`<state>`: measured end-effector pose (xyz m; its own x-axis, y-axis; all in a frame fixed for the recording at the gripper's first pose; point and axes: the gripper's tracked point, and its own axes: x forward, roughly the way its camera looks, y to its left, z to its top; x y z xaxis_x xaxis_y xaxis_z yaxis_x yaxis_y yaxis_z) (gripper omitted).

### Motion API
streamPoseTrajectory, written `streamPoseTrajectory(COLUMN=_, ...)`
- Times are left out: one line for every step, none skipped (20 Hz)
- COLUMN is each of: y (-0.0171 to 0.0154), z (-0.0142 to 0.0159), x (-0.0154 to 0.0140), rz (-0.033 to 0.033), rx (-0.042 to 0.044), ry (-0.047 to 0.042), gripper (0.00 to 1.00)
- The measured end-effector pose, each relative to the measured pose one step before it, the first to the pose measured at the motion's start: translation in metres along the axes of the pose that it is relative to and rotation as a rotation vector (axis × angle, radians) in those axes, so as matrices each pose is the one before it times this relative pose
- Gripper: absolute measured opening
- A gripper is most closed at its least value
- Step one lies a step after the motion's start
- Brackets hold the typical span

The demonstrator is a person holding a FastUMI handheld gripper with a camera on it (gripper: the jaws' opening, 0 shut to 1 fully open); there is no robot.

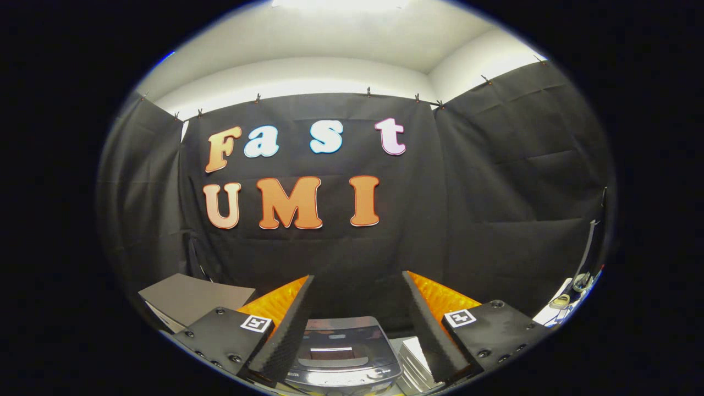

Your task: Put the clothes into the washing machine and then close the washing machine lid.

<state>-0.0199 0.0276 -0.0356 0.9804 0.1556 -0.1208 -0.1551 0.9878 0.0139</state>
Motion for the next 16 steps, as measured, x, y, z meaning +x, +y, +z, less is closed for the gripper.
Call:
streamPoseTrajectory(y=-0.00417, z=-0.00215, x=-0.00419, rz=0.00484, rx=0.00228, ry=-0.00246, gripper=0.98)
streamPoseTrajectory(y=-0.00195, z=-0.00068, x=-0.00439, rz=0.00892, rx=0.00425, ry=-0.00321, gripper=0.98)
streamPoseTrajectory(y=-0.00201, z=-0.00066, x=-0.00329, rz=0.01056, rx=0.00410, ry=-0.00423, gripper=0.98)
streamPoseTrajectory(y=-0.00150, z=-0.00174, x=-0.00253, rz=0.01242, rx=0.00184, ry=-0.00287, gripper=0.99)
streamPoseTrajectory(y=-0.00082, z=-0.00257, x=-0.00329, rz=0.01025, rx=0.00011, ry=0.00143, gripper=0.98)
streamPoseTrajectory(y=-0.00010, z=-0.00175, x=-0.00248, rz=0.00786, rx=0.00205, ry=-0.00300, gripper=0.98)
streamPoseTrajectory(y=-0.00087, z=-0.00239, x=-0.00302, rz=0.00691, rx=0.00365, ry=-0.00247, gripper=0.98)
streamPoseTrajectory(y=-0.00076, z=-0.00287, x=-0.00201, rz=0.00558, rx=0.00467, ry=-0.00016, gripper=0.98)
streamPoseTrajectory(y=-0.00117, z=-0.00213, x=-0.00122, rz=0.00168, rx=0.00573, ry=-0.00245, gripper=0.98)
streamPoseTrajectory(y=-0.00099, z=-0.00245, x=0.00010, rz=0.00222, rx=0.00566, ry=0.00235, gripper=0.98)
streamPoseTrajectory(y=-0.00061, z=-0.00251, x=-0.00346, rz=0.00251, rx=0.00616, ry=-0.00091, gripper=0.98)
streamPoseTrajectory(y=-0.00034, z=-0.00075, x=-0.00147, rz=0.00482, rx=0.00500, ry=0.00039, gripper=0.98)
streamPoseTrajectory(y=-0.00085, z=-0.00120, x=-0.00021, rz=0.00341, rx=0.00282, ry=0.00330, gripper=0.98)
streamPoseTrajectory(y=-0.00011, z=-0.00069, x=0.00006, rz=0.00116, rx=-0.00041, ry=0.00198, gripper=0.98)
streamPoseTrajectory(y=-0.00088, z=-0.00119, x=0.00016, rz=-0.00186, rx=-0.00201, ry=0.00035, gripper=0.98)
streamPoseTrajectory(y=-0.00019, z=-0.00026, x=0.00040, rz=-0.00031, rx=-0.00349, ry=0.00057, gripper=0.98)
